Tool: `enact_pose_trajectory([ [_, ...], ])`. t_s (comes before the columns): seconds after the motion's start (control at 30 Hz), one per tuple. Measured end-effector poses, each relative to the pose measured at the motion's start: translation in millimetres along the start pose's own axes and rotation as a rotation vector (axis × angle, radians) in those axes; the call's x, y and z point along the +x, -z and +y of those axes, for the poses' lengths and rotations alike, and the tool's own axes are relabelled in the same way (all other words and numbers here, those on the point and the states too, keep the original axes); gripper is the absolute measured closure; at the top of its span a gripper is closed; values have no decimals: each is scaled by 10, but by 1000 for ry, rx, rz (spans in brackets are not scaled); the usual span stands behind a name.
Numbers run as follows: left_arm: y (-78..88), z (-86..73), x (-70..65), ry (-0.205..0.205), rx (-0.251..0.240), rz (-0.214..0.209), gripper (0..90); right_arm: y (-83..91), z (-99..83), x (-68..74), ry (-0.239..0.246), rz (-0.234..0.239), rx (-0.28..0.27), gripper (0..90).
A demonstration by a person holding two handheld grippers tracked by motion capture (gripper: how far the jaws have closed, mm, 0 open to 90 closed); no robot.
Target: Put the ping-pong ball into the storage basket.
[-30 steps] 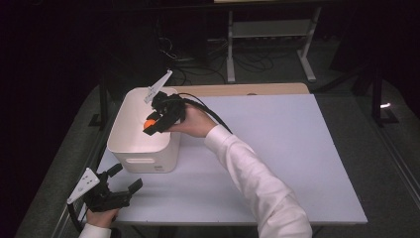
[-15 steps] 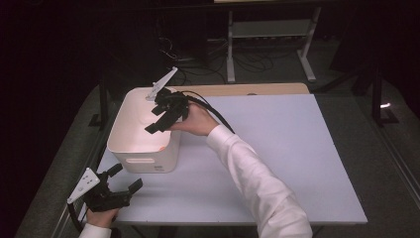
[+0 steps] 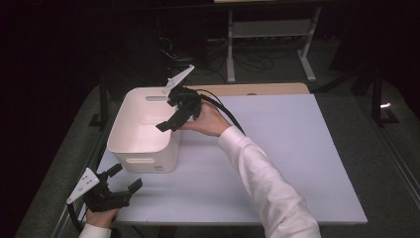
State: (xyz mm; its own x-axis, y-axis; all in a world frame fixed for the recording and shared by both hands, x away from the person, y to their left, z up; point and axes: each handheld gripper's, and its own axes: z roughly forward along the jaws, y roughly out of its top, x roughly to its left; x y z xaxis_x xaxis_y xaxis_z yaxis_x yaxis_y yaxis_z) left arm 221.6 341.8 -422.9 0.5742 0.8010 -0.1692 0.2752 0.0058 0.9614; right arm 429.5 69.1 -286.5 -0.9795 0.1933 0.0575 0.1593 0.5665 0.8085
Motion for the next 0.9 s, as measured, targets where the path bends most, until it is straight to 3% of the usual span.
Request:
enact_pose_trajectory([
  [0.67,-16,-1,-8,0,-7,-5,0,320,-261,23,-24,-43,-44,0],
  [0.83,-10,1,7,-18,-3,-4,0,370,-333,31,-32,-52,-45,0],
  [0.9,-14,-1,-2,-6,-5,-5,0,396,-367,12,-16,-54,-42,0],
])
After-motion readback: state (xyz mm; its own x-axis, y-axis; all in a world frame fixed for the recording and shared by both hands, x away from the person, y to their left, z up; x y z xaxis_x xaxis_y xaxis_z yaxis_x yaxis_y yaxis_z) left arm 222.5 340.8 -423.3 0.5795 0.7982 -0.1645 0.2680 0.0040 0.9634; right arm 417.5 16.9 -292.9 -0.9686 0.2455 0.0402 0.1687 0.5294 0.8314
